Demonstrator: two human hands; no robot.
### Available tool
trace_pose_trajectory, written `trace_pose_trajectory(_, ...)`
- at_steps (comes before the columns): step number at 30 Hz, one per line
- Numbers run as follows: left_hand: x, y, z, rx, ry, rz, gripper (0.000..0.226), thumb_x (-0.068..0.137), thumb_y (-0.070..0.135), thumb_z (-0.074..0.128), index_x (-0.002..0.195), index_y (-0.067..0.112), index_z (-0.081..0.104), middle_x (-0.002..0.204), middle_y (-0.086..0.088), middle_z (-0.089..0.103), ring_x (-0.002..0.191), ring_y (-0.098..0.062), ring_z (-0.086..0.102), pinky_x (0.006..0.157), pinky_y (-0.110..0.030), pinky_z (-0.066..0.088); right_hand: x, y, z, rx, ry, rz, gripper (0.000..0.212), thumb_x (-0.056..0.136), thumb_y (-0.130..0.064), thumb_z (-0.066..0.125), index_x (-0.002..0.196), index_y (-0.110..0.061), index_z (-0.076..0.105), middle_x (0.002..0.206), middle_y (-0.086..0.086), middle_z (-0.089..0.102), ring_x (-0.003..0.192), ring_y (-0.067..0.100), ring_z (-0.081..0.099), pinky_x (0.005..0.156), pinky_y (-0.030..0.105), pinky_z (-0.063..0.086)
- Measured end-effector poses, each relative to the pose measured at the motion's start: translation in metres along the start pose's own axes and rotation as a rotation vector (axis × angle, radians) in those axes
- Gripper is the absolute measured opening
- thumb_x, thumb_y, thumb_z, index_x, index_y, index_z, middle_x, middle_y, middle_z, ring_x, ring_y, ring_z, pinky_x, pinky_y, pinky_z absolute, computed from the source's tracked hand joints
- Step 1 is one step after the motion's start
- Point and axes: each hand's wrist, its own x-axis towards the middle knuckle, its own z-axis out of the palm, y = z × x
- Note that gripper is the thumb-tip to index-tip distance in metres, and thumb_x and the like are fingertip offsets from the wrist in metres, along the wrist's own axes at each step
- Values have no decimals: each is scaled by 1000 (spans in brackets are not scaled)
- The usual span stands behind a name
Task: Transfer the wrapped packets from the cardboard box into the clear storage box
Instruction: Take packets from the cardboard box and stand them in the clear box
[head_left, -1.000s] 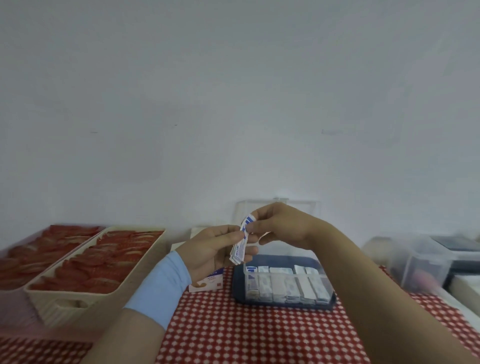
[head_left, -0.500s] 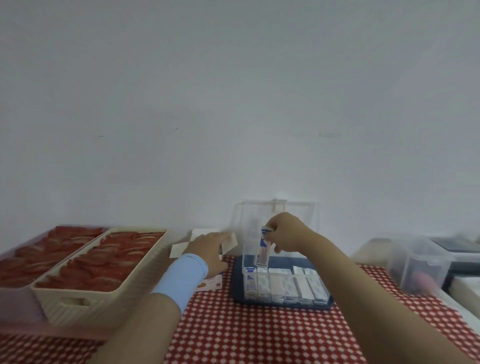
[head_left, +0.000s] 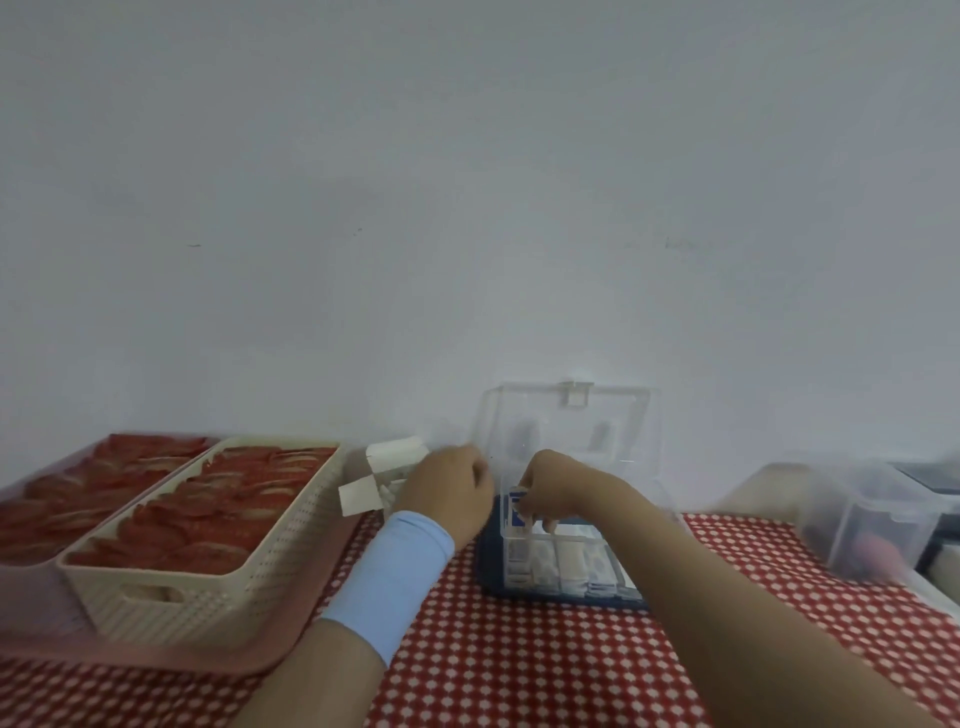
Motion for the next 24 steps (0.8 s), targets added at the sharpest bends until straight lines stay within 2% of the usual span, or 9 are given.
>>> trace_pose_trajectory(2,-2,6,11,40,-146,-24,27,99,24,45,96,14,70,97,-2,70,84,-19,63,76,-29,50,2,-3,3,25,-14,31,23,88,-11,68,107,2,70,86,8,74,71,18,71,71,31,60)
trace_pose_trajectory(5,1,6,21,45,-278,-96,28,99,25,44,84,14,65,90,-4,69,82,-22,63,72,-29,47,7,-3,10,-26,-45,43,20,92,-15,66,104,1,70,94,10,76,83,20,75,86,37,60)
trace_pose_trajectory(8,3,1,23,-12,-354,-146,35,99,28,41,72,17,60,85,-5,71,81,-24,66,67,-28,43,6,-5,12,-103,-58,47,15,94,-20,66,99,-6,68,94,7,71,78,19,70,85,34,60)
trace_pose_trajectory(10,3,-1,21,-76,-370,-169,36,98,28,41,81,12,67,87,-6,74,81,-24,69,69,-28,47,7,-6,12,-140,-52,43,14,94,-21,67,97,-7,67,100,8,73,77,18,67,85,33,59)
trace_pose_trajectory(12,2,-3,20,-120,-386,-183,36,99,30,40,91,12,71,86,-5,75,78,-22,72,73,-26,49,6,-6,11,-170,-48,40,16,93,-22,69,86,-9,63,104,8,74,81,18,70,85,32,59)
trace_pose_trajectory(16,2,-5,20,-177,-400,-197,37,99,32,40,90,11,70,81,-3,75,76,-22,73,81,-32,54,4,-9,10,-224,-27,64,23,91,-24,72,76,-14,58,101,6,75,88,19,73,87,35,59)
trace_pose_trajectory(18,2,-3,20,-165,-391,-194,37,100,31,40,90,10,70,79,-1,74,73,-21,71,74,-26,51,2,-11,11,-253,8,65,24,90,-25,72,77,-14,55,95,4,72,89,21,71,86,34,57)
trace_pose_trajectory(22,0,0,18,-151,-386,-188,38,101,30,40,91,9,70,74,1,71,70,-18,68,62,-22,44,-3,-14,15,-293,92,54,27,92,-28,69,84,-13,49,77,1,51,83,22,58,74,32,48)
trace_pose_trajectory(24,-1,-1,17,-156,-403,-188,37,101,31,41,92,11,71,78,0,74,72,-18,71,66,-23,48,-5,-13,14,-275,87,67,30,91,-28,71,77,-14,49,80,2,57,82,21,63,74,31,51)
